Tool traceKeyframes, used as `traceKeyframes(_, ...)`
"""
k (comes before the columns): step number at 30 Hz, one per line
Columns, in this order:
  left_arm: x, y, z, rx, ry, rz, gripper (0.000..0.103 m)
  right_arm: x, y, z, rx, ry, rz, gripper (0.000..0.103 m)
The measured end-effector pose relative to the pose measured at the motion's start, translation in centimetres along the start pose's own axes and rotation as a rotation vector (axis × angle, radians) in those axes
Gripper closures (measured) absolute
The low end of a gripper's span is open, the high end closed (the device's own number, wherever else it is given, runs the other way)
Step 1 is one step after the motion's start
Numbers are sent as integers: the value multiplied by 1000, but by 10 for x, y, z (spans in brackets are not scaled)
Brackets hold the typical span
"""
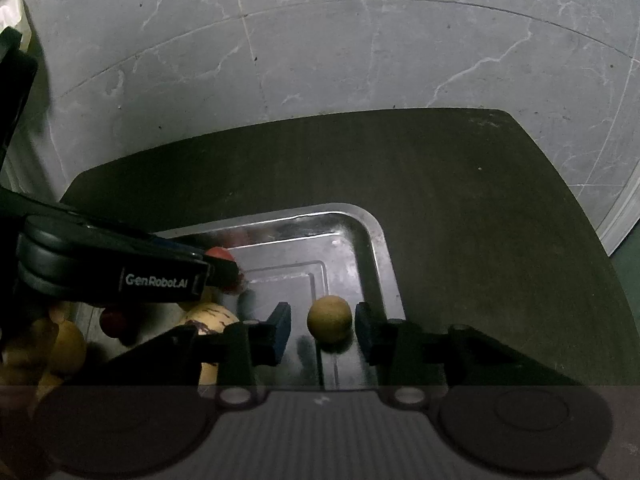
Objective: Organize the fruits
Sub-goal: 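Open the left tool to release the red fruit while the right tool releases the tan fruit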
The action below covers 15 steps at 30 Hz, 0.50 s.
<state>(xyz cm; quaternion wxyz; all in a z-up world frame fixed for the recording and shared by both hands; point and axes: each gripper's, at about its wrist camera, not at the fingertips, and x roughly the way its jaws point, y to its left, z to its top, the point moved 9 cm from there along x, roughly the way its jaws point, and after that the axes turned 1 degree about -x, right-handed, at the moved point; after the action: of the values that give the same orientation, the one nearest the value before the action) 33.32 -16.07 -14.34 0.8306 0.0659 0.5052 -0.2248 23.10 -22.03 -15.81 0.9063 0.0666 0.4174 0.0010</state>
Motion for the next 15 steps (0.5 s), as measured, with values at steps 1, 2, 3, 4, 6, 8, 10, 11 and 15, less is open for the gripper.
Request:
traceKeyframes(1,-1,0,0,1,-1,-1,71,0,0,0,1,-2,-1,61)
traceKeyframes(2,-1,0,0,0,-3,-1,68,0,0,0,1,-4,-3,58)
traceKeyframes(3,-3,0,1,-1,-6,-4,66,-1,0,0,4,-7,-5,57)
traceKeyframes(4,-3,1,1,-2,-9,-5,65,-1,0,0,4,-9,-7,54)
traceKeyframes(6,-7,1,2,-6,-17,-4,60,-3,0,0,4,-15,-8,52)
traceKeyframes(8,-9,3,3,-9,-24,-3,56,-4,0,0,4,-19,-10,48)
traceKeyframes(10,-13,4,4,-15,-33,0,50,-6,1,-1,6,-23,-12,44)
traceKeyframes(11,-15,5,4,-19,-37,3,48,-7,2,0,6,-25,-13,41)
traceKeyframes(15,-22,12,6,-36,-56,18,39,-11,1,0,7,-36,-17,28)
